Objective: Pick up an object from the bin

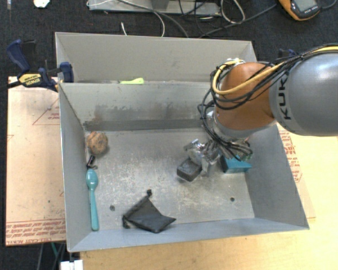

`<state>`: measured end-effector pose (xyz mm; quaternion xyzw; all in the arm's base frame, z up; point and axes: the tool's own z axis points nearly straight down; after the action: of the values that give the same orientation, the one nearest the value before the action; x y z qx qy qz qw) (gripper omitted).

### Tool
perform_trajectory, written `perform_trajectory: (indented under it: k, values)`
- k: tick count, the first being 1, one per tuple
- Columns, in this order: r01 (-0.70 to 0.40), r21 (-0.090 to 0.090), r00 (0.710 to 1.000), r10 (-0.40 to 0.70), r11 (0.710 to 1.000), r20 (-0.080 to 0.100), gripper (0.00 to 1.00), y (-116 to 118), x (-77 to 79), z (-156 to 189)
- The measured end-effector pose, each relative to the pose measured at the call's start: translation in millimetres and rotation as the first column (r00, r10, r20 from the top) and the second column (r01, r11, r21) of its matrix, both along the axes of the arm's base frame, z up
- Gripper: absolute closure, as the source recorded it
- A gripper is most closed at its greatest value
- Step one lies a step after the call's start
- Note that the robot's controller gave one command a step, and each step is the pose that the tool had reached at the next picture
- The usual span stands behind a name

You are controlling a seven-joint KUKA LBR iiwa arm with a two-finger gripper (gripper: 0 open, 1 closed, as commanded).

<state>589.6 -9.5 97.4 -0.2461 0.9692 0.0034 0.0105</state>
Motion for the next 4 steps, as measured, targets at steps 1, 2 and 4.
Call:
perform_trajectory:
  k: [1, 2, 4]
  values:
    - [0.001, 0.001, 1.0, -0.001, 1.0, 0.001, 1.0, 0, 0.1, 21]
    - [0.001, 0.0, 1.0, -0.001, 1.0, 0.003, 1.0, 0, 0.7, 40]
    - [0.003, 0.002, 1.0, -0.003, 1.0, 0.003, 1.0, 1, 0.9, 99]
